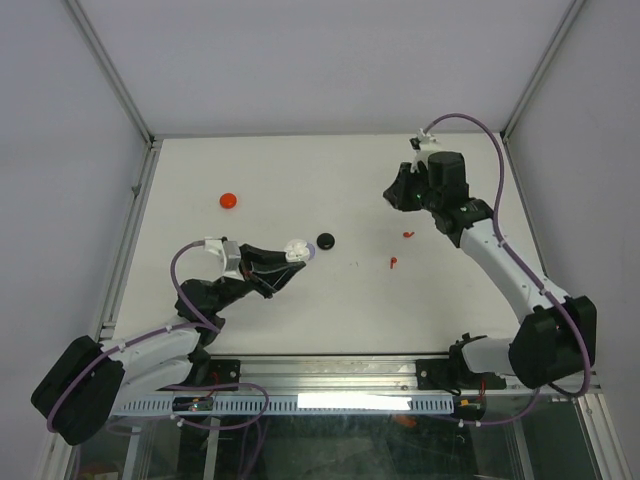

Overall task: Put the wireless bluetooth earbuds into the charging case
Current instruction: Pick up the earbud from the center of the board, then place the earbud in the charging case.

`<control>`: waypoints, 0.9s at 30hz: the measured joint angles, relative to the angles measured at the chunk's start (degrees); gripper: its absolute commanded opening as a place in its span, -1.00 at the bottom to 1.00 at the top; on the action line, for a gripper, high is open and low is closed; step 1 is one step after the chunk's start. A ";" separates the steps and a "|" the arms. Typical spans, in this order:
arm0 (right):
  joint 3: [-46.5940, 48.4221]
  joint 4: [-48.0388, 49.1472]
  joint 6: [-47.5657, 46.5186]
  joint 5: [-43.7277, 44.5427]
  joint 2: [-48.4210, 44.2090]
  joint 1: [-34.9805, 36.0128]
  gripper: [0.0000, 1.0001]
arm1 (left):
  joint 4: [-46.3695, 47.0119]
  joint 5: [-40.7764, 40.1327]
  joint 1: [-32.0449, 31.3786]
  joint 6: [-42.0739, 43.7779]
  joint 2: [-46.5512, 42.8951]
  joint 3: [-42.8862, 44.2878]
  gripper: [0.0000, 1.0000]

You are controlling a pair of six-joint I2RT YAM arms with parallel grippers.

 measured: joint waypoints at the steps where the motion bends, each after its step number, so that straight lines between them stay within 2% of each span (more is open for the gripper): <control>1: -0.66 1.38 0.33 -0.94 -1.62 1.05 -0.73 | 0.13 0.07 0.00 0.00 0.09 0.33 -1.00; 14: -6.01 18.49 5.09 -11.93 -14.78 10.88 -0.73 | 0.37 3.23 0.00 2.58 0.63 5.25 -1.00; 27: -12.00 36.37 10.71 -23.02 -19.87 18.67 -0.73 | 0.39 4.02 0.00 4.42 1.05 8.22 -1.00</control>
